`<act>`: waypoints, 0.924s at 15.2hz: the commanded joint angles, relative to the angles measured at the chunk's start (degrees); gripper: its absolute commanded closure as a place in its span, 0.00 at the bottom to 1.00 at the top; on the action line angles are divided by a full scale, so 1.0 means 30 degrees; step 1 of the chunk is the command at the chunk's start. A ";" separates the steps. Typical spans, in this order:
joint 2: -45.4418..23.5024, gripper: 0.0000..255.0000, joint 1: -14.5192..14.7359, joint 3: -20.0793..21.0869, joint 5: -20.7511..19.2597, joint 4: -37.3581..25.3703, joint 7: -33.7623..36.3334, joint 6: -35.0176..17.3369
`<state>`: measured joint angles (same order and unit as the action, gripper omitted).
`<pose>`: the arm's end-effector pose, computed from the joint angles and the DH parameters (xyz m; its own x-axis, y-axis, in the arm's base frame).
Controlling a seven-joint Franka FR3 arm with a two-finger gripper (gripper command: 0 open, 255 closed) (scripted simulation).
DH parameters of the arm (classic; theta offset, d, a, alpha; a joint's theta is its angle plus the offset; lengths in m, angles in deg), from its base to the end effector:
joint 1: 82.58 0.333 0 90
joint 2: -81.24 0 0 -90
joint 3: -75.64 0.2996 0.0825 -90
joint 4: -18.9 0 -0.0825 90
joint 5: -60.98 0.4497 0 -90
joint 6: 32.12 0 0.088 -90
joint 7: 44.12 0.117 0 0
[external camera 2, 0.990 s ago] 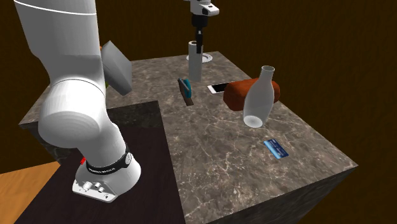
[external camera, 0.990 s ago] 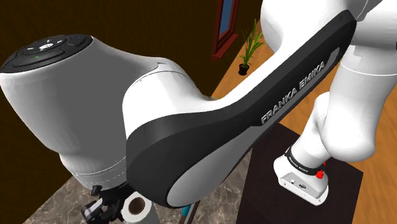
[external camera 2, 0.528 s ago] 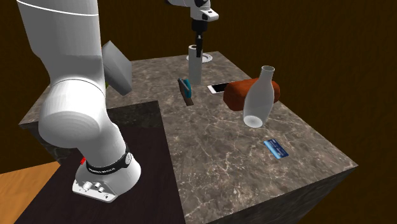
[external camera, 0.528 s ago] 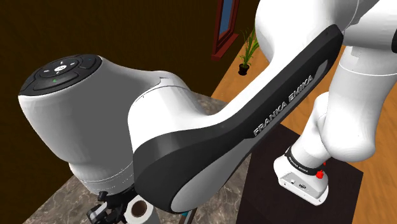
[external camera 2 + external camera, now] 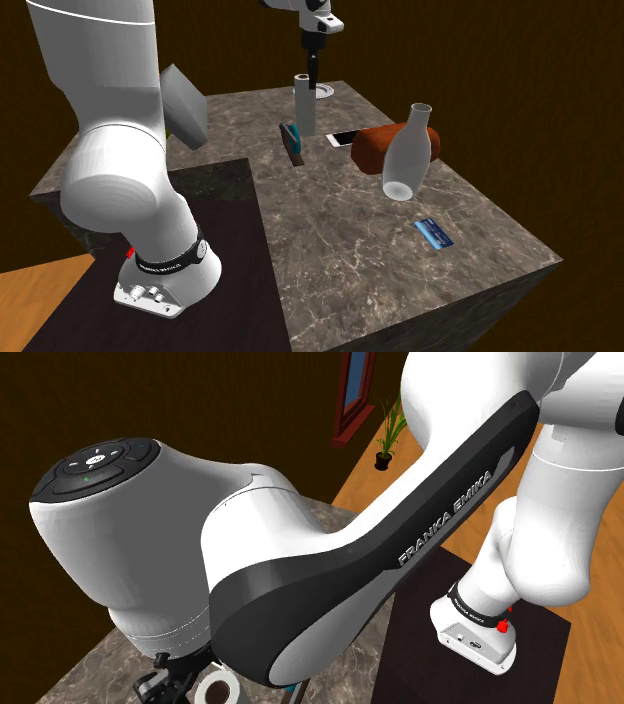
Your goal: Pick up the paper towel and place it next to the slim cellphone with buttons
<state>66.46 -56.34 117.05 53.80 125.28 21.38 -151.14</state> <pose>0.2751 0.6078 0.3599 0.9961 0.0788 -0.0398 0.0767 -0.9956 -0.0531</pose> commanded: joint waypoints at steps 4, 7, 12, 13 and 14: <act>0.0520 0.00 -0.0172 0.0131 0.0422 -0.0739 -0.0279 0.1135; 0.0896 0.00 -0.0285 0.0209 0.0724 -0.1499 -0.0481 0.2177; 0.0896 0.00 -0.0285 0.0209 0.0724 -0.1499 -0.0481 0.2177; 0.0896 0.00 -0.0285 0.0209 0.0724 -0.1499 -0.0481 0.2177; 0.0896 0.00 -0.0285 0.0209 0.0724 -0.1499 -0.0481 0.2177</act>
